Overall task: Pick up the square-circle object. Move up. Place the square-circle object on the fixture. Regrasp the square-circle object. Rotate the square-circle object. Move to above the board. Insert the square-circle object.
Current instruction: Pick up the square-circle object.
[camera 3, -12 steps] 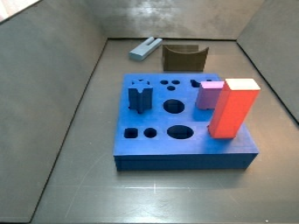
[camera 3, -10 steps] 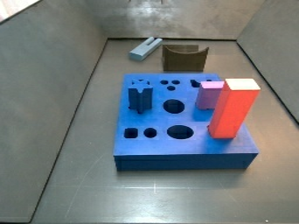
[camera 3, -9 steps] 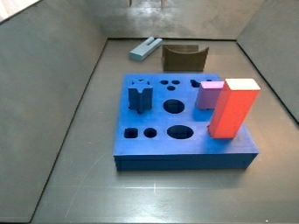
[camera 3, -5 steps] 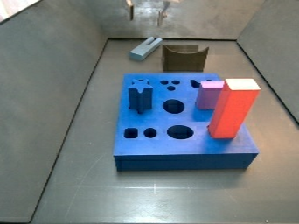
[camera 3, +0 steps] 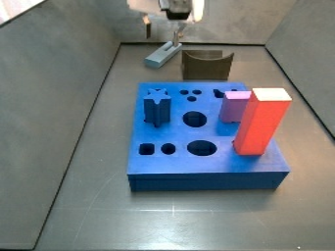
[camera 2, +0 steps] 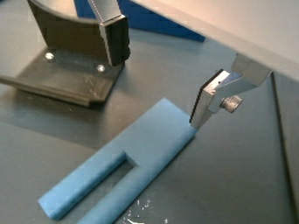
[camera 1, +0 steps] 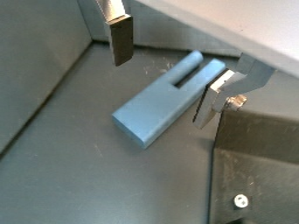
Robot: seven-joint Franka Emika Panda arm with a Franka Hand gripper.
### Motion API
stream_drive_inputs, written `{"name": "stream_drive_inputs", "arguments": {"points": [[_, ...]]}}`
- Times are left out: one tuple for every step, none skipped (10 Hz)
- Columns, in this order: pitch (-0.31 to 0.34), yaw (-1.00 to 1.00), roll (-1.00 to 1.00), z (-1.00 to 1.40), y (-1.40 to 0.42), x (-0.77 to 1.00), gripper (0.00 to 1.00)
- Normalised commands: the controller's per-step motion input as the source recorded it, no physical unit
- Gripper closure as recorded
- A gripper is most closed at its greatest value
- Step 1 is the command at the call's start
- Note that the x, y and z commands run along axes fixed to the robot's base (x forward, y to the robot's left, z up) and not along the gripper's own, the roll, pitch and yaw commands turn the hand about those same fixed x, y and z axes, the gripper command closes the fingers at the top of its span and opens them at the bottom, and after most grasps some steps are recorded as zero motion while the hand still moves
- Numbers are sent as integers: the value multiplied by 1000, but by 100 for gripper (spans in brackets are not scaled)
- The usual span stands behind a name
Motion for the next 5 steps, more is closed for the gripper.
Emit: {"name": "stream_drive_inputs", "arguments": {"points": [[-99, -129, -193, -760, 11, -83, 0], [-94, -77, -193, -763, 0, -103, 0], [-100, -46, -186, -769, 0, -74, 0], [-127, -37, -173, -740, 54, -31, 0], [-126, -29, -160, -697, 91, -43, 0]]}}
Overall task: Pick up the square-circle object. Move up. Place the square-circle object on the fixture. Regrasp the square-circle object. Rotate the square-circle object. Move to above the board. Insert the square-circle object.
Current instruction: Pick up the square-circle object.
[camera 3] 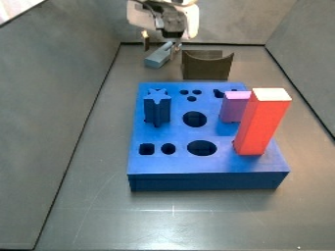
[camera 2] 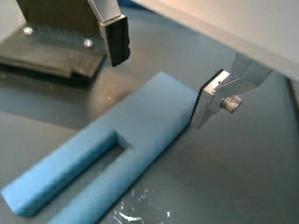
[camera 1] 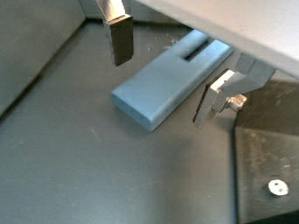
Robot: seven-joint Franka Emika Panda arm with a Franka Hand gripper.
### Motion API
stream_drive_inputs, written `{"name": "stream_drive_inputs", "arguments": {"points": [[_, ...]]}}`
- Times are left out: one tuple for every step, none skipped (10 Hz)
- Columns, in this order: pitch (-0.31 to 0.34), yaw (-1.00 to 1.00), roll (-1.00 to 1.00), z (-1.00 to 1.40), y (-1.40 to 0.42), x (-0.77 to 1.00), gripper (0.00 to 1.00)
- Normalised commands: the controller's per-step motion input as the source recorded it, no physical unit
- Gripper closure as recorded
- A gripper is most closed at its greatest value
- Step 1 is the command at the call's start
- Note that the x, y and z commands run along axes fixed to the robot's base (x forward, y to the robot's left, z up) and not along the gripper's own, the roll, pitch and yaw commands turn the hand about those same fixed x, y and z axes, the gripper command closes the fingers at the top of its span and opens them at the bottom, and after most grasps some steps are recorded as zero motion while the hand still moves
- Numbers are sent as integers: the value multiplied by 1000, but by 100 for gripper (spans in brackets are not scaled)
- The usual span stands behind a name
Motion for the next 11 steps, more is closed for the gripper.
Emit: {"name": "stream_drive_inputs", "arguments": {"points": [[-119, -23, -157, -640, 120, -51, 0], [-170, 0, -266, -546, 223, -57, 0], [-181, 0, -253, -357, 180, 0, 0], [-227, 0, -123, -89, 0, -129, 0], [-33, 0, 0, 0, 0, 0, 0], [0, 0, 0, 0, 0, 0, 0], [0, 0, 0, 0, 0, 0, 100], [0, 0, 0, 0, 0, 0, 100], [0, 0, 0, 0, 0, 0, 100], [0, 0, 0, 0, 0, 0, 100], [0, 0, 0, 0, 0, 0, 100]]}}
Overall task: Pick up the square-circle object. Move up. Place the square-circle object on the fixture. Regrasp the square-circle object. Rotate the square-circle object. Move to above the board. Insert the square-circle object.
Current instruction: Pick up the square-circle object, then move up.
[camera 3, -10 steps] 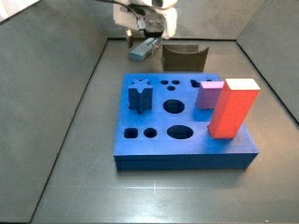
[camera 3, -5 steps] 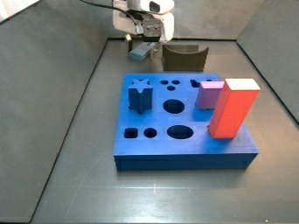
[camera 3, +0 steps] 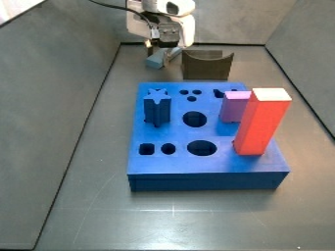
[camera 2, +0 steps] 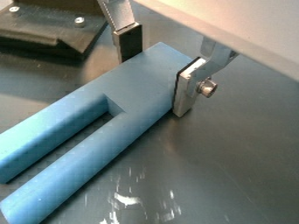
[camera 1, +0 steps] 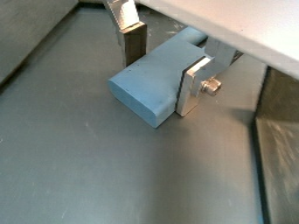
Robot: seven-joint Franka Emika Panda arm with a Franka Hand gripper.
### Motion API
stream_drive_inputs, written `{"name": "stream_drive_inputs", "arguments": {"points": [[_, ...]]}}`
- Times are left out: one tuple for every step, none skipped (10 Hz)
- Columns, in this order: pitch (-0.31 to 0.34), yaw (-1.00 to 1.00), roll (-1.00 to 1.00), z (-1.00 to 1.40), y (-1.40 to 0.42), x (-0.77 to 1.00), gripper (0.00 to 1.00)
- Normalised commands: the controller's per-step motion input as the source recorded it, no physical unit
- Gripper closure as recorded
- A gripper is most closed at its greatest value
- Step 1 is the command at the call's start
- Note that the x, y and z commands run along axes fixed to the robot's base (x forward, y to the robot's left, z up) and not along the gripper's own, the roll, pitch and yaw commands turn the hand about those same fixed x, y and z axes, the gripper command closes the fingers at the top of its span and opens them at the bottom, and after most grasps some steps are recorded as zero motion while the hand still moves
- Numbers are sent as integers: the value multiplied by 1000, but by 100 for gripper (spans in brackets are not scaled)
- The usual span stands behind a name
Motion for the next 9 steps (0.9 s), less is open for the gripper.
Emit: {"name": "stream_drive_inputs", "arguments": {"points": [[0, 0, 0, 0, 0, 0, 100], [0, 0, 0, 0, 0, 0, 100], [0, 0, 0, 0, 0, 0, 100], [0, 0, 0, 0, 0, 0, 100], [0, 0, 0, 0, 0, 0, 100], [0, 0, 0, 0, 0, 0, 100], [0, 0, 0, 833, 0, 0, 100], [8, -13, 9, 766, 22, 54, 100], [44, -18, 24, 610, 21, 29, 100]]}}
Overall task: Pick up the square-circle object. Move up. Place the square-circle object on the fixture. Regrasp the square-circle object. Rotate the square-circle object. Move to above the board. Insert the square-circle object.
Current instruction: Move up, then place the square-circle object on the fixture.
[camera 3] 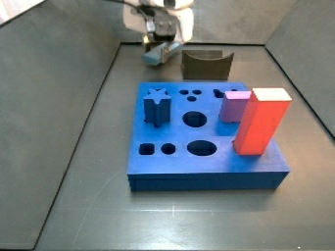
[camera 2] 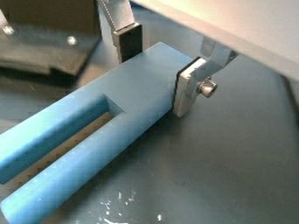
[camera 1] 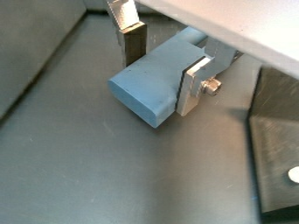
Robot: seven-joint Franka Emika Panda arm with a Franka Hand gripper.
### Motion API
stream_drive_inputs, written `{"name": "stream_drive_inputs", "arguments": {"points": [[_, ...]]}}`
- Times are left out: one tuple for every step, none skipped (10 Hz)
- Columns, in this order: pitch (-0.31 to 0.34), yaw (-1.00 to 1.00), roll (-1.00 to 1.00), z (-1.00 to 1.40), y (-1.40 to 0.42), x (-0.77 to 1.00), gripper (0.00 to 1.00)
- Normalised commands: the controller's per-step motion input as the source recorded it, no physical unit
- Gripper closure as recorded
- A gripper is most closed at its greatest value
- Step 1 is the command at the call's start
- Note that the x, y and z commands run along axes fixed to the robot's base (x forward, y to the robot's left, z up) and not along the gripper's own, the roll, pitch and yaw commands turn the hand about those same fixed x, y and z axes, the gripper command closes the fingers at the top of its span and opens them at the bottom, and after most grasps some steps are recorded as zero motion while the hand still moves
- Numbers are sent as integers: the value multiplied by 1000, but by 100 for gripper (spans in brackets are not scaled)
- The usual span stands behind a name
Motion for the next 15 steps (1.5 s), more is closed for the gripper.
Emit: {"name": "stream_drive_inputs", "arguments": {"points": [[60, -22, 43, 475, 12, 12, 100], [69, -23, 64, 338, 8, 0, 100], [78, -20, 82, 202, 5, -9, 100], [0, 0, 0, 1000, 0, 0, 100], [19, 0, 3, 1000, -1, -7, 100], [27, -1, 12, 1000, 1, -12, 100], [44, -9, 36, 1000, 1, -17, 100], [59, -14, 65, 1000, 2, -20, 100], [75, -16, 85, 1000, 1, -21, 100], [84, -14, 103, 1000, 0, -24, 100], [89, -4, 118, 1000, -2, -26, 100], [97, 6, 136, 1000, -3, -29, 100], [100, 15, 141, 937, -5, -28, 100], [99, 21, 135, 856, -8, -25, 100], [95, 22, 116, 689, -1, -18, 100]]}}
